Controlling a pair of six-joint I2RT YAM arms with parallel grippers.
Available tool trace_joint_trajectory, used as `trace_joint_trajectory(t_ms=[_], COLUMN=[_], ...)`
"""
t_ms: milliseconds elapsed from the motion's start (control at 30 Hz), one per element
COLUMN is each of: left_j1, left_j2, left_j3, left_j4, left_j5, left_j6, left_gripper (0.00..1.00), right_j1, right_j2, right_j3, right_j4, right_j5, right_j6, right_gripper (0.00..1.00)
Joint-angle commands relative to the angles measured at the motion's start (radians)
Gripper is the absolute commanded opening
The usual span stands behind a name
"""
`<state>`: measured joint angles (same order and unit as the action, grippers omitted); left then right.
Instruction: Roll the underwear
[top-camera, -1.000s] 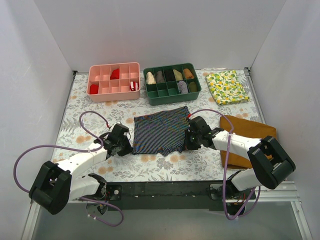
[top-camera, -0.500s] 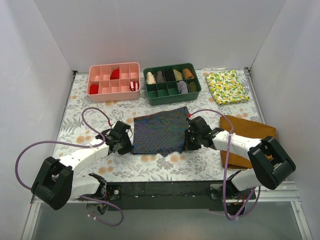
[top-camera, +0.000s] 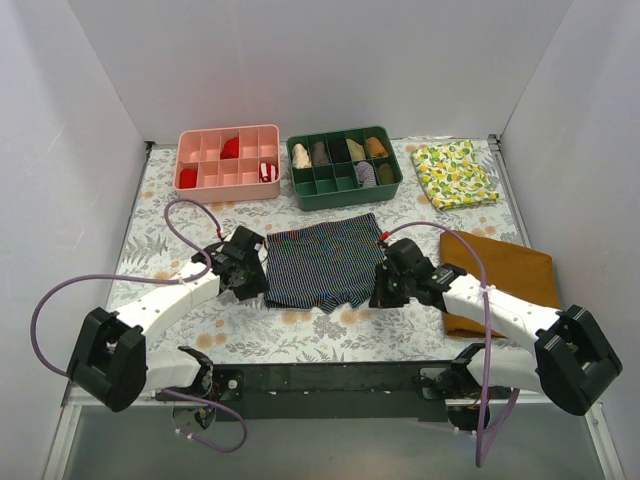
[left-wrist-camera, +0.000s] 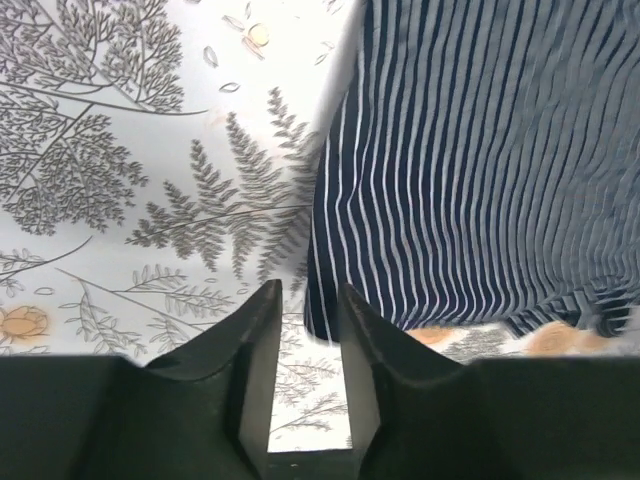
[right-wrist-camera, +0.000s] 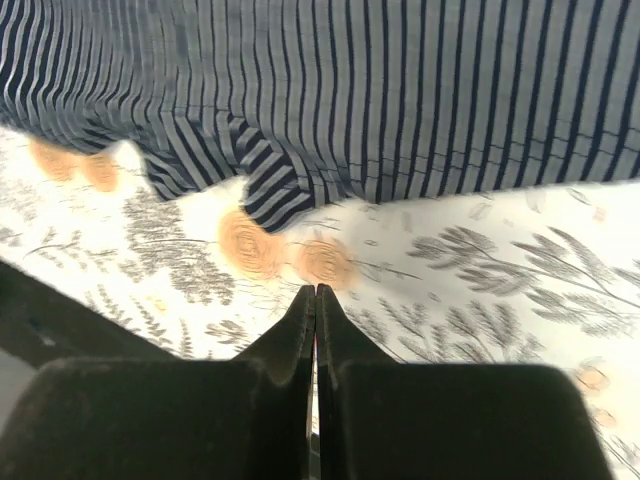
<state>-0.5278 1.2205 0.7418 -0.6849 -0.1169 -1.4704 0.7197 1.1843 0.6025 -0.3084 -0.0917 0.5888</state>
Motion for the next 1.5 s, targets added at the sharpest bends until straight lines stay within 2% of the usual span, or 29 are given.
trace_joint_trajectory(t_ms=[0, 233, 333, 367, 400, 533, 633, 800, 1200, 1467], left_j1=[-0.005, -0.005, -0.005, -0.005, -0.005, -0.005, -0.005, -0.005, -0.005, -0.003], left_j2=[0.049, -0.002, -0.033, -0.030, -0.021, 0.085, 0.180, 0.260, 0.238, 0.218], left_j3=[0.021, 0.040, 0.077, 0.088, 0.103, 0.177, 0.217, 0.144, -0.033, -0.082], left_j4=[-0.085, -0.116, -0.023, 0.007, 0.036, 0.154, 0.199, 0.284, 0.328, 0.294], left_j5=[-0.040, -0.061, 0.011, 0.038, 0.072, 0.224, 0.234, 0.249, 0.189, 0.154], left_j6=[-0.008, -0.002, 0.051, 0.070, 0.090, 0.140, 0.147, 0.119, 0.082, 0.093], left_gripper=[0.36, 0.54, 0.60, 0.62, 0.63, 0.63, 0.63, 0.61, 0.60, 0.60], right_j1=[-0.038, -0.275, -0.396, -0.413, -0.428, -0.456, -0.456, -0.456, -0.454, -0.453], right_j2=[0.023, 0.003, -0.006, 0.000, 0.015, 0.058, 0.095, 0.175, 0.265, 0.207], right_j3=[0.095, 0.135, 0.125, 0.120, 0.118, 0.108, 0.108, 0.118, 0.011, -0.113], right_j4=[-0.103, -0.112, -0.077, -0.067, -0.058, 0.018, 0.078, 0.153, 0.224, 0.213], right_j5=[0.131, 0.066, -0.014, -0.041, -0.054, -0.132, -0.169, -0.243, -0.243, -0.224], right_j6=[-0.038, -0.130, -0.156, -0.161, -0.165, -0.184, -0.179, -0.172, -0.164, -0.133], right_gripper=[0.01, 0.10, 0.19, 0.26, 0.26, 0.16, 0.10, 0.06, 0.03, 0.01])
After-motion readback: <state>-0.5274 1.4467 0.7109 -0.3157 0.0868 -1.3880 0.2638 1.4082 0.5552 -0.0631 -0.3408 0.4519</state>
